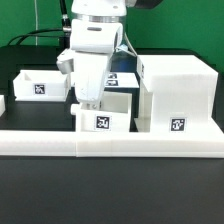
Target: Assemble drawer
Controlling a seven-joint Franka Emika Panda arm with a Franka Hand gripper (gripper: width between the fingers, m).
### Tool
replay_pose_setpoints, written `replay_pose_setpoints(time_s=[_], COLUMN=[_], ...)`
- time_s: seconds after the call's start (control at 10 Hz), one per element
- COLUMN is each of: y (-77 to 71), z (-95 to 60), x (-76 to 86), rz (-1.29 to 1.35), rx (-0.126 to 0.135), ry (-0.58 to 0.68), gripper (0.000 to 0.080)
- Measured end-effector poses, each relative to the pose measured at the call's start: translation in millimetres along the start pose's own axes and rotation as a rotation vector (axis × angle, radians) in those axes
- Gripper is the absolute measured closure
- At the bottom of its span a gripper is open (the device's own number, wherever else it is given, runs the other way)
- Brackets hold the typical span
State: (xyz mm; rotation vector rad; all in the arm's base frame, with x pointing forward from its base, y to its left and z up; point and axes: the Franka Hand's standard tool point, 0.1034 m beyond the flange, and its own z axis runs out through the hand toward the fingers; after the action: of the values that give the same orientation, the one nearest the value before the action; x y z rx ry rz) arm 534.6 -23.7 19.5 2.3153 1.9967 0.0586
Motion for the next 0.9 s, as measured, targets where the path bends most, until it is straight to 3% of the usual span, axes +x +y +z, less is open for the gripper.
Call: replay_pose_setpoints(time_s=[0.1, 0.2, 0.6, 0.9], y=[-4.6, -10.5, -5.6, -2.9], z=[2.3, 5.2, 5.3, 6.7], x=[0.4, -1.3, 0.7, 11.6], rz=[0.006, 0.006, -0.010, -0.062], rx=[-0.055, -0.014, -0.018, -0.002], ry=[0.011, 0.004, 0.005, -0.007], gripper=[0.0757, 0.0757, 0.0757, 0.0757])
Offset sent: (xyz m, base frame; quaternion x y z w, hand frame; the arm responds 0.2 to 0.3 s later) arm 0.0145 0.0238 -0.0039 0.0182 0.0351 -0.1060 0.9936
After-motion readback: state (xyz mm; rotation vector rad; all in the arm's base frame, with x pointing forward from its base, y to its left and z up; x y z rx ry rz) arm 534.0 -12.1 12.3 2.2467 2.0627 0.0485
